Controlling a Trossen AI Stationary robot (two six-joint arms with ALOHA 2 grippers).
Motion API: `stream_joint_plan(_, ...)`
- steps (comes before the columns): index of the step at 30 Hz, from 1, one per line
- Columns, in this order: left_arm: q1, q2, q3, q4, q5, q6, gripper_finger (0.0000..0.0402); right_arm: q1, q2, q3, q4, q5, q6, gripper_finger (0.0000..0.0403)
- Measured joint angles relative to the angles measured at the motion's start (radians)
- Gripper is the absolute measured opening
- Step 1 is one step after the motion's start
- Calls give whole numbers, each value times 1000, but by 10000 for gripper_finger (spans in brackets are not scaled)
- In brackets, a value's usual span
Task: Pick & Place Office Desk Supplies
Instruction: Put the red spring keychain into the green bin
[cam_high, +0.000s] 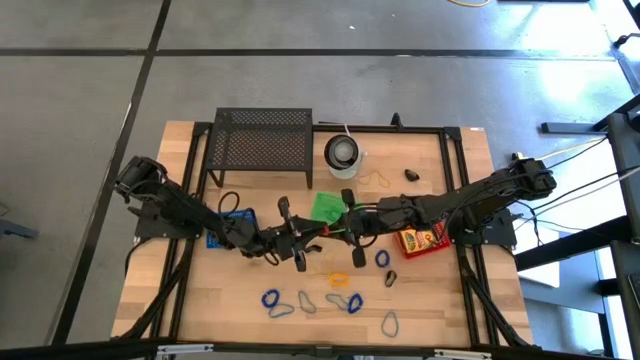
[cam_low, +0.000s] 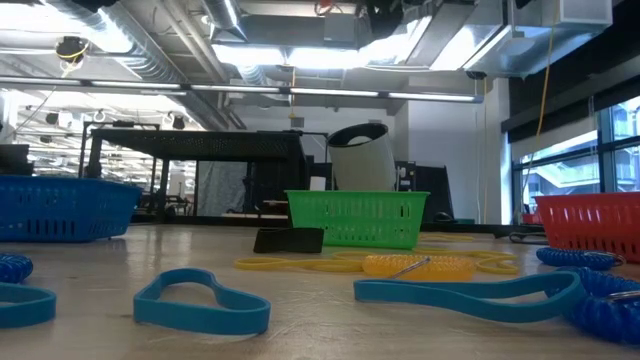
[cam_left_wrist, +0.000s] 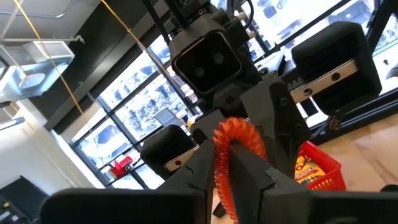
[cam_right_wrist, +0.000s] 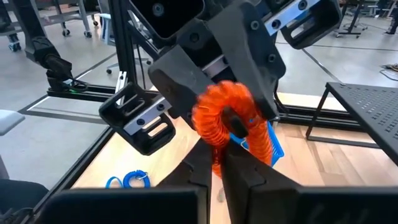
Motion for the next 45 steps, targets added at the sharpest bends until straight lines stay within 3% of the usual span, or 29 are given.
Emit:
stream_joint_plan(4,-1,0,0,-1,-76,-1,47,0,0,0,1,2,-1,13)
stream_joint_plan(11,-46,0,0,-11,-377,-78,86,-1,0,0,1,12,-2,10)
stream_joint_plan(14,-74,0,0,-61,-448,-135,103,0,0,0,1,72,0,9)
stream_joint_plan(23,-100,0,0,-267,-395,-413,138,-13,0,0,0,145,46,11)
stream_joint_plan(30,-111,0,0,-313,-394,-474,152,-24,0,0,-131,384,55,13)
stream_joint_plan(33,-121,0,0,-312,-416,-475,151,-55,0,0,-235,416,118,13)
stream_joint_plan(39,-141,-1,0,-309,-591,-524,152,-148,28,0,-416,322,315,14)
stream_joint_plan(45,-144,-15,1,-319,-557,-607,152,-214,168,1,-381,71,333,15)
